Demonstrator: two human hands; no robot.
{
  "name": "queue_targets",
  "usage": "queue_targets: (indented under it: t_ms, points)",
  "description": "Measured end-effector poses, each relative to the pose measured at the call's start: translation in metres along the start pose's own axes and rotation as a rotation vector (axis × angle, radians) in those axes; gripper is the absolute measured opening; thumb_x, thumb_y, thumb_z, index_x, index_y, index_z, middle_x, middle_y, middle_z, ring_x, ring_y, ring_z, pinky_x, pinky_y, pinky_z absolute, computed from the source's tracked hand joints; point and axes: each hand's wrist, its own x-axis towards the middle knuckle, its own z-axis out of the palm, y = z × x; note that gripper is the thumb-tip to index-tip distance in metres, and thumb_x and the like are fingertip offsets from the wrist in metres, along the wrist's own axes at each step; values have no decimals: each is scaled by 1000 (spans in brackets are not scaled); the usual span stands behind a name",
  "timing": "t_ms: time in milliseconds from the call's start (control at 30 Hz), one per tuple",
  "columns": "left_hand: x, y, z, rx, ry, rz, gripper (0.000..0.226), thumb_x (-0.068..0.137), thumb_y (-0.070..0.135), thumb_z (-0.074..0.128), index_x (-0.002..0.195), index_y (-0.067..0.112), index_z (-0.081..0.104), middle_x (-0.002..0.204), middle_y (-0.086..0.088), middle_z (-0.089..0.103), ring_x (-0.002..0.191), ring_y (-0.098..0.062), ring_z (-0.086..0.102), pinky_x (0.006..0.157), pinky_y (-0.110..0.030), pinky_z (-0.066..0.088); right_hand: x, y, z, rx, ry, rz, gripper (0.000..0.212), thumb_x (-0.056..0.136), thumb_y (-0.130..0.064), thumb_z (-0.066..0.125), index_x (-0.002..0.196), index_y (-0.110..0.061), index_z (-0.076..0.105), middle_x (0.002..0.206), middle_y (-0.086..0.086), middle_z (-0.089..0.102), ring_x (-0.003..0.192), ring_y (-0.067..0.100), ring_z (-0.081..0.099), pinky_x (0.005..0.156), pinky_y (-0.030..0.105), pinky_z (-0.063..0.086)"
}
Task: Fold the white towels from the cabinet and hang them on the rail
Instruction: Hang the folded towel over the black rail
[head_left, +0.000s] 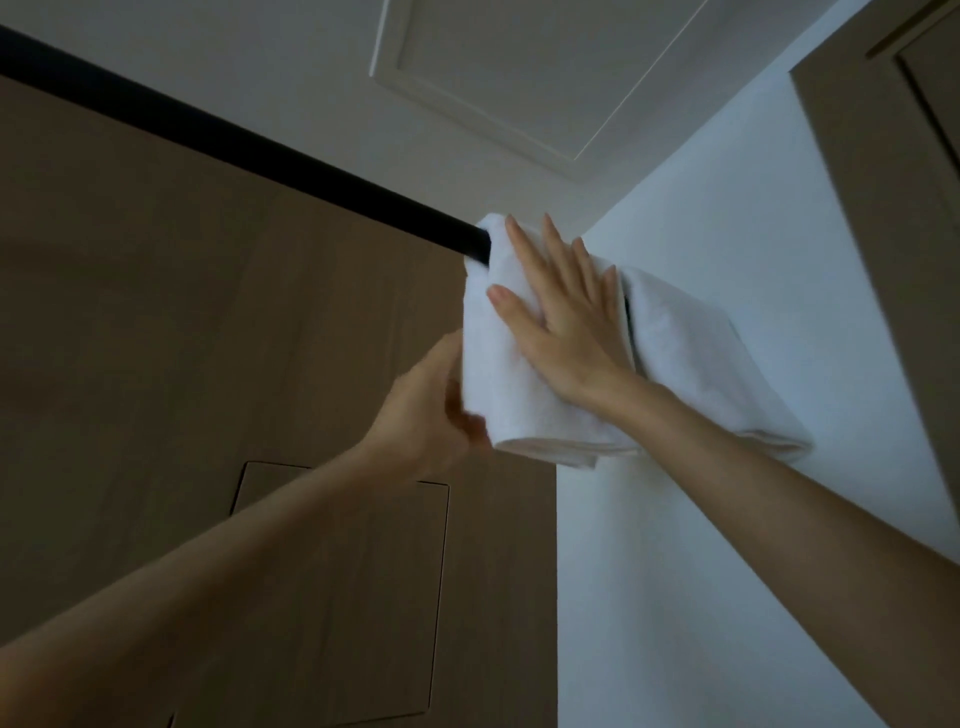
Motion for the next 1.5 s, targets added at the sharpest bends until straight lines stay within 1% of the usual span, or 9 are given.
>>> queue_targets:
  t_ms: [133,200,367,500,900,1167,1233,1333,1500]
  points:
    - [-54,-28,21,87,-58,-86,39,71,-24,55,92,8,64,53,8,56,52,-6,57,53,-14,44,-6,4,6,-77,16,-15,64,95,-64,24,150,-48,-5,163,-6,-9,149,25,-10,117,56,-7]
    - [-51,-41,6,78,60,-121,62,70,-24,52,107,24,60,63,7,58,59,-10,60,57,-16,47,-11,8,10,-131,21,-24,68,94,-66,25,150,-46,-8,162,-6,-11,149,26,-11,118,56,-6]
    - [0,-21,-26,-7,348,-217,43,84,4,65,123,15,52,106,-1,58,92,-15,58,69,-20,46,-9,8,9,-102,24,-10,67,94,-65,27,150,-47,-4,162,-6,-7,149,25,-8,118,54,-6]
    - [46,15,-32,-171,191,-200,68,88,28,67,146,20,31,141,-3,45,122,-18,51,92,-29,48,2,6,-7,-5,-20,10,59,96,-62,28,149,-50,4,163,-8,2,150,23,0,118,54,-3]
    - [17,10,6,-284,234,4,33,88,15,61,105,43,62,98,3,72,91,-19,69,80,-46,57,3,2,-22,18,-61,0,58,93,-61,31,148,-51,15,161,-7,13,148,23,9,116,58,6]
    - [23,12,-7,-639,-36,-377,35,99,43,44,126,26,59,116,-4,67,95,-20,66,70,-33,57,-12,1,-16,-26,3,-21,67,84,-67,27,147,-45,22,156,-7,21,142,21,20,117,48,16]
    - [31,11,-9,-721,-109,-445,51,99,55,32,129,22,57,122,-6,65,106,-23,63,84,-40,54,-20,1,-16,-9,-4,-1,66,83,-67,28,146,-44,26,154,-8,23,139,20,22,116,46,18]
    - [38,17,-8,-806,-153,-436,59,96,63,30,129,22,58,124,-5,65,114,-27,61,98,-49,47,-31,0,-16,-29,-35,10,63,87,-63,29,147,-45,22,155,-9,20,138,20,21,116,44,19]
    - [26,22,1,-789,-155,-334,44,100,48,38,138,28,48,127,-4,63,111,-24,64,80,-39,56,-39,0,-17,-1,-134,17,62,92,-61,21,150,-48,4,162,-13,1,148,16,3,120,45,8]
